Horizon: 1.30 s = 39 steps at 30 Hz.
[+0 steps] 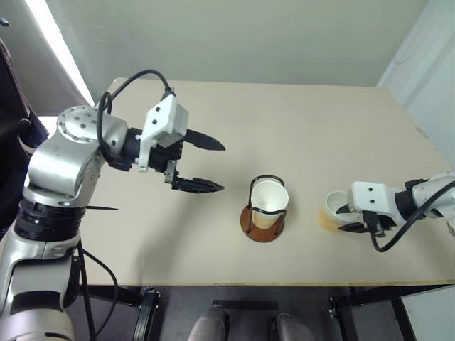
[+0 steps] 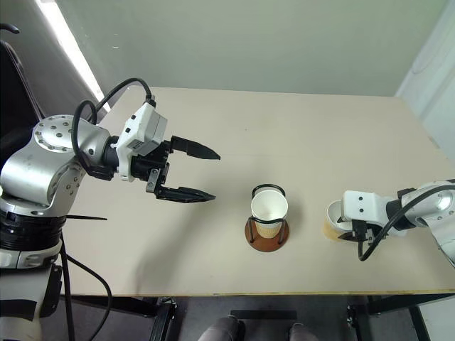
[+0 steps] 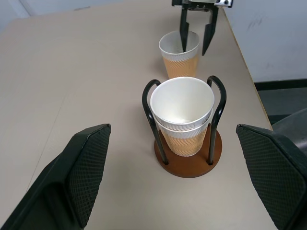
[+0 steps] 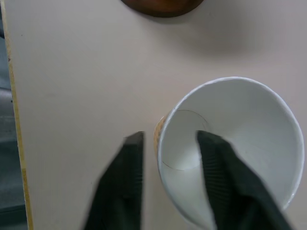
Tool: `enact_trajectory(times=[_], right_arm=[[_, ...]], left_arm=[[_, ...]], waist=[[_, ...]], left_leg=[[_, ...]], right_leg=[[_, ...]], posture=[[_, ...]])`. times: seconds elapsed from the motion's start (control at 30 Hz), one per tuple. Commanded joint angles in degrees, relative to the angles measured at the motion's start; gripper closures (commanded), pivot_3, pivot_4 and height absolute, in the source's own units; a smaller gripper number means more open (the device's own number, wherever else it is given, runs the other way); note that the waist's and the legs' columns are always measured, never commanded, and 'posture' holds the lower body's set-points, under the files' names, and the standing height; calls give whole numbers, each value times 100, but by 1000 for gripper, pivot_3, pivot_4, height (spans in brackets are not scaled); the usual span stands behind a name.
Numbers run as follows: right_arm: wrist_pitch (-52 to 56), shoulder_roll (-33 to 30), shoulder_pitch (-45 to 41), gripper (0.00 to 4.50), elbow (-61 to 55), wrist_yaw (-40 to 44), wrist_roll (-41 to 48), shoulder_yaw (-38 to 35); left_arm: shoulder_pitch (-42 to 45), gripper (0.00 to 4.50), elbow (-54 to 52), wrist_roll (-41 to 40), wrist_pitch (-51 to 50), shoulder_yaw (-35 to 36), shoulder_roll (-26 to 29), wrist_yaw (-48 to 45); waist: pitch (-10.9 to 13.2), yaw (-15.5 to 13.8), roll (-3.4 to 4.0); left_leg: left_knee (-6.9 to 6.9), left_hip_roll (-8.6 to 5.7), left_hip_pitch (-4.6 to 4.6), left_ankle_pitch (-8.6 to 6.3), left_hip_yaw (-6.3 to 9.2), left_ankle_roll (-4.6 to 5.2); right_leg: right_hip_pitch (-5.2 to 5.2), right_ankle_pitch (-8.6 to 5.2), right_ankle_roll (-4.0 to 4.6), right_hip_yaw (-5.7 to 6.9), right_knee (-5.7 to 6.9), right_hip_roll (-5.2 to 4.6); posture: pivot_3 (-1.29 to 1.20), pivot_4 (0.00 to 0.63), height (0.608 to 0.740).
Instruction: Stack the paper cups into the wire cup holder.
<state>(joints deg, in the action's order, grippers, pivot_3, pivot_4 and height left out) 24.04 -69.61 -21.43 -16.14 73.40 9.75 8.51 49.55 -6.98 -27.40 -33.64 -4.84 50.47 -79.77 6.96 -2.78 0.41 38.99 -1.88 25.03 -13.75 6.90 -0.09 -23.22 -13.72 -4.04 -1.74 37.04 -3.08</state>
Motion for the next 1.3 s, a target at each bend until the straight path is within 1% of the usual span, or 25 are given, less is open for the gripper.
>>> enact_trajectory(times=[0.03,0.07,0.2,0.33,0.43,0.53,0.73,0.9,1.03,1.3], right_arm=[[-56,35,-78,4234,-97,86,-70,4],[-49,46,-67,4475,-118,96,-76,0],[3,60,-96,4475,-222,149,-36,-97],[215,-23,-245,4475,-533,202,205,-370],[337,-183,-572,4475,-889,281,377,-625],[534,-217,-1163,4475,-1220,296,542,-653],[1131,-65,-2791,4475,-1753,473,918,-308],[1333,227,-3529,4475,-1867,627,993,112],[1295,429,-3665,4475,-1887,690,912,387],[945,663,-3606,4475,-1706,770,568,757]], left_arm=[[-23,0,-195,-62,76,179,94,16],[-33,0,-206,-72,69,183,97,19],[-181,0,-239,-101,104,227,101,23],[-405,0,-240,-13,328,221,188,-70],[-459,0,-210,114,486,147,271,-95],[-474,0,-162,149,553,96,291,-107],[-388,0,-18,229,623,1,226,-159],[-280,0,138,304,704,-79,174,-233],[-229,0,219,357,761,-108,139,-278],[-306,0,165,368,757,-63,154,-269]], waist=[[0,1,0],[0,1,0],[0,1,0],[0,6,1],[1,10,1],[0,13,1],[0,17,1],[0,20,1],[1,17,1],[1,23,1]], left_leg=[[0,0,0,0,0,0],[0,0,0,-1,0,-1],[0,0,-1,-1,0,-2],[-3,0,-1,-1,0,-4],[-7,0,0,0,0,-6],[-8,0,-1,-1,1,-8],[-15,0,-2,-1,4,-8],[-19,-1,-1,-2,9,-10],[-19,-2,1,-2,10,-10],[-21,-1,1,-2,11,-10]], right_leg=[[0,0,0,0,0,0],[0,0,0,0,0,0],[0,0,0,0,0,0],[-1,0,1,-1,0,0],[-4,-1,2,-1,-1,1],[-3,-1,4,0,-2,1],[-7,-3,8,1,-4,1],[-9,-6,13,3,-7,1],[-11,-7,14,4,-7,0],[-14,-8,16,4,-7,0]], posture=[[0,150,740],[0,150,740],[0,150,740],[0,150,740],[0,150,740],[0,150,740],[0,150,740],[0,150,740],[0,150,740],[0,150,740]])
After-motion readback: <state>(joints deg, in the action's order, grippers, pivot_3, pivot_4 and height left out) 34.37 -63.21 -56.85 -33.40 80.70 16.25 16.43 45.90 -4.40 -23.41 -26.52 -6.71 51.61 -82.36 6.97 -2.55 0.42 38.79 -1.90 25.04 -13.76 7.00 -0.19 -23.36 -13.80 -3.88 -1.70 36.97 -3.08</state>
